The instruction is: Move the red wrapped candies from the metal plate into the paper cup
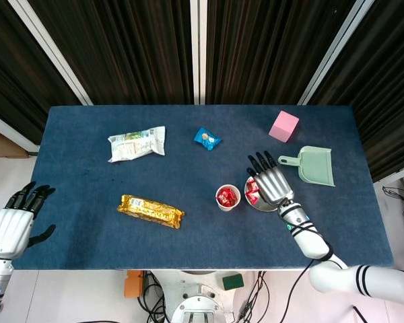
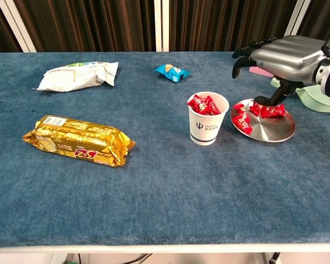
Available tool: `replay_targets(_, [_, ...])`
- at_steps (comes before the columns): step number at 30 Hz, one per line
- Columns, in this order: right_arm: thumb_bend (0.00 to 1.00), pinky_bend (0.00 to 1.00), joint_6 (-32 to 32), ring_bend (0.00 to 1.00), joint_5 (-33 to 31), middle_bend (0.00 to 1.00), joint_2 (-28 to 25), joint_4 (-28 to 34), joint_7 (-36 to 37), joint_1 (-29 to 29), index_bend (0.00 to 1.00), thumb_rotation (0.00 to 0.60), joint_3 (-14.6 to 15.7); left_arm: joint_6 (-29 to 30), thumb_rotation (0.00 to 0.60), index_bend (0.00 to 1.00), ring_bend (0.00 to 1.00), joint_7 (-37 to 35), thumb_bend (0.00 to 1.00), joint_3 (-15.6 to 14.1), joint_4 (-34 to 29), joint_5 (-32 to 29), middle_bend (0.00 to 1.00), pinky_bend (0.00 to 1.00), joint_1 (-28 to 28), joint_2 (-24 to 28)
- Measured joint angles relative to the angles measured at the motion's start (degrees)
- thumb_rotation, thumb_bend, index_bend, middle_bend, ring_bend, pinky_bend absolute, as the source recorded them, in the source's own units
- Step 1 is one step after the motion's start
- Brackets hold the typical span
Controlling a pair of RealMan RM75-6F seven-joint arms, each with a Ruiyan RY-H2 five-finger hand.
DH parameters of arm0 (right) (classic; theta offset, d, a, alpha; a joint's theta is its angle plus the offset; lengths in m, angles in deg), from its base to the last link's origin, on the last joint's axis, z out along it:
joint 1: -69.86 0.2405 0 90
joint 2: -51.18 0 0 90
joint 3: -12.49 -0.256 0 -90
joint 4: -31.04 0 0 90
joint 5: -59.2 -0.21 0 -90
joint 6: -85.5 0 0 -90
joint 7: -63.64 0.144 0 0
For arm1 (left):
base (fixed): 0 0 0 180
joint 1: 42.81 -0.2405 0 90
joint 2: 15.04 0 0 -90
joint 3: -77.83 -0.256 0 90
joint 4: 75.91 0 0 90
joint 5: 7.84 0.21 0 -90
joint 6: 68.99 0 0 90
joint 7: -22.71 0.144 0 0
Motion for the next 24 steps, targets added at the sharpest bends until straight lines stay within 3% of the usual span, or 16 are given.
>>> replay_targets(15, [0.37, 0.00, 3.18, 0.00, -0.77, 0.03, 5.33, -8.32, 0.38, -0.20, 0.31, 0.600, 1.91, -0.39, 0.600, 0.18, 0.06, -0.25, 0.18, 0.07, 0.10, -0.24, 0.15, 0.20, 0.19, 0.04])
replay_targets(24, [0.37, 0.00, 3.75, 0.00, -1.53, 0.03, 5.96, -9.30, -0.44, -0.41, 0.34, 0.600, 2.03, -0.52, 0.600, 0.18, 0.06, -0.24, 0.18, 0.09, 0.12, -0.34, 0.15, 0.20, 0.26, 0.03])
